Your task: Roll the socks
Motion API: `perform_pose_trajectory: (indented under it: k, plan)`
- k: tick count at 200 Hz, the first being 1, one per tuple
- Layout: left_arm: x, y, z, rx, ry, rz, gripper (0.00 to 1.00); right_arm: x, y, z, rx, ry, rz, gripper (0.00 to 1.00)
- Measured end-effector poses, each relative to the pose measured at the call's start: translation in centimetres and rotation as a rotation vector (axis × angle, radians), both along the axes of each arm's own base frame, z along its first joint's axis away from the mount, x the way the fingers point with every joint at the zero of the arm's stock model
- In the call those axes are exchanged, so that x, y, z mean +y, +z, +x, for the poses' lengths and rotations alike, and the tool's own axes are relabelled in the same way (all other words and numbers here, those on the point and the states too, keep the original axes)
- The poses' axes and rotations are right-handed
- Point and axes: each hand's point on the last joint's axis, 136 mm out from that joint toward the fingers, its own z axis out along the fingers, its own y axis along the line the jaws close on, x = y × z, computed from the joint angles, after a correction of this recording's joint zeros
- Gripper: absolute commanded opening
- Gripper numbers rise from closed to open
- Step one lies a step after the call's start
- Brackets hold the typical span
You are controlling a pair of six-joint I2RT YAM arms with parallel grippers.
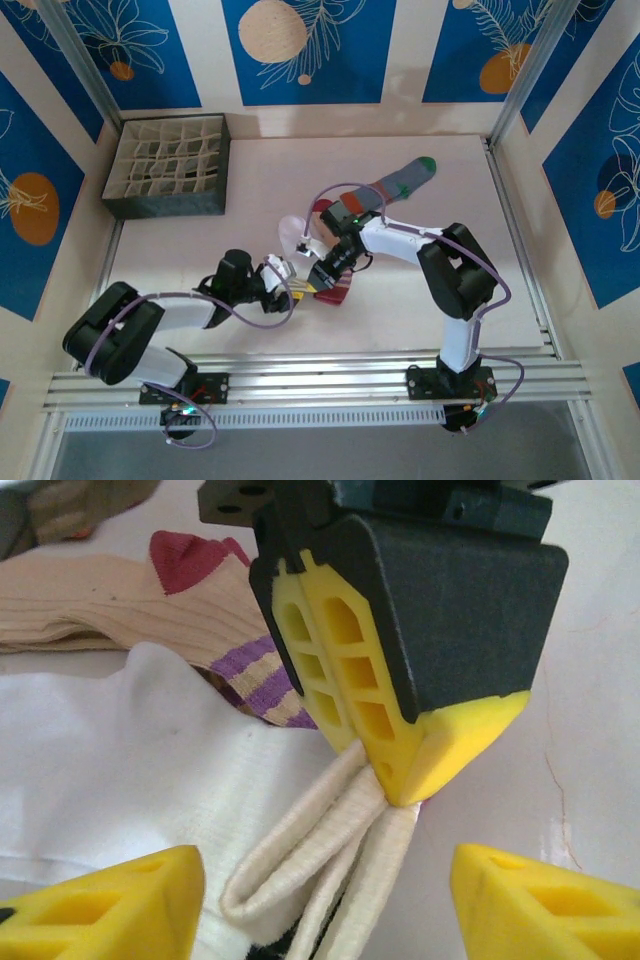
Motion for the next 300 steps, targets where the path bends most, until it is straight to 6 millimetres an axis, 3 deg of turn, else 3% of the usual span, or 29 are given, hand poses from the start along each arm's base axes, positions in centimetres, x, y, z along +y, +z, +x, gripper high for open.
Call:
perform_pose_trajectory:
  k: [32,47,71,109,128,171,224,270,300]
  plan:
    - [-0.3,-0.3,0.2,0.004,0.000,0.003,0.17,-0.3,-0.1,0.0,0.011,-0.006,-0.009,0.06]
    - [-0.3,-0.3,0.1,0.008,0.000,0.003,0.00,-0.4,-0.1,0.1,0.015,-0.014,-0.010,0.22]
    - [-0.5,-0.3,0.1,0.029,-0.002,0.004,0.00,-0.4,0.1,0.4,0.022,-0.026,0.007,0.47]
    - [-0.6,-1.0,0.2,0.140,0.042,-0.002,0.00,-0.5,-0.4,0.1,0.059,-0.062,0.051,0.49]
    - [-0.6,-1.8,0.2,0.218,0.070,0.004,0.00,-0.6,-0.7,-0.1,0.073,-0.071,0.055,0.46]
    - [-0.7,-3.5,0.7,0.380,0.147,0.013,0.00,-0.4,-1.2,1.0,0.032,-0.114,0.027,0.29]
    - [-0.6,-4.0,1.5,0.467,0.212,-0.010,0.00,-0.8,-3.7,3.2,-0.012,-0.175,-0.107,0.25]
    - [-0.7,-3.8,2.0,0.465,0.228,-0.023,0.21,-1.0,-3.9,4.0,-0.016,-0.212,-0.158,0.10]
    - [0.2,-2.4,1.1,0.358,0.203,-0.032,0.27,-1.4,-3.9,4.2,0.003,-0.228,-0.181,0.06]
